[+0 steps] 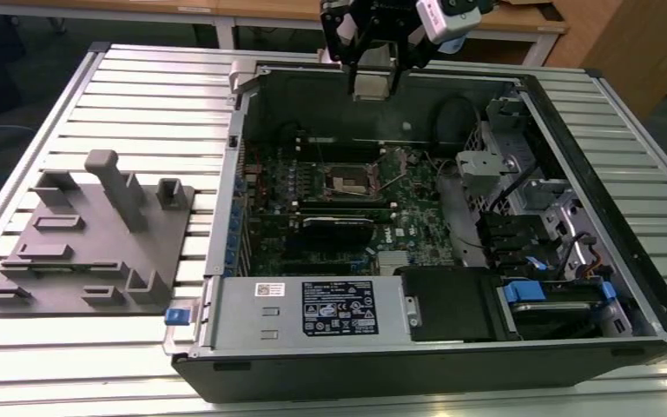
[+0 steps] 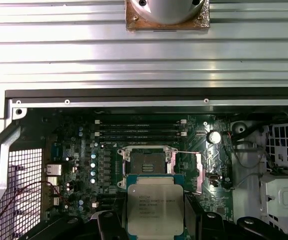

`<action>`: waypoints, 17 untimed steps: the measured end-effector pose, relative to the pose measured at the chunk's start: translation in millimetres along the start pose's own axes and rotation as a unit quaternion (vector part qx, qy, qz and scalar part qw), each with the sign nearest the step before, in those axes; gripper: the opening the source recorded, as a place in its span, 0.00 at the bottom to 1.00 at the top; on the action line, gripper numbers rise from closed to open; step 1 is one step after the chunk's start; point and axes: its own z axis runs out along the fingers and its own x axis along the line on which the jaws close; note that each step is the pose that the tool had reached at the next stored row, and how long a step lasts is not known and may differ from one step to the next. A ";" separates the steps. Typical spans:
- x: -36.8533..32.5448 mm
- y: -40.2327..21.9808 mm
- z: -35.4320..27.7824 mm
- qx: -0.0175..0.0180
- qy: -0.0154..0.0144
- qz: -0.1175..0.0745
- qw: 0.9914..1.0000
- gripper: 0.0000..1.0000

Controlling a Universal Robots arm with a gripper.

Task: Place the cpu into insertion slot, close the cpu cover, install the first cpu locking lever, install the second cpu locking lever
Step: 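Place the cpu into insertion slot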

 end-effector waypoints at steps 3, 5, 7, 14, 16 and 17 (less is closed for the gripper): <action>0.0 -0.1 1.0 0.000 0.000 0.000 1.000 0.54; -0.1 -0.1 2.0 0.000 0.000 0.000 1.000 0.54; 0.0 -0.2 2.0 0.000 0.000 0.000 1.000 0.54; -0.1 -0.2 3.1 0.000 0.000 0.000 1.000 0.54; -0.1 -0.3 3.3 0.000 0.000 0.000 1.000 0.54; -0.1 -0.3 3.3 0.000 0.000 0.000 1.000 0.54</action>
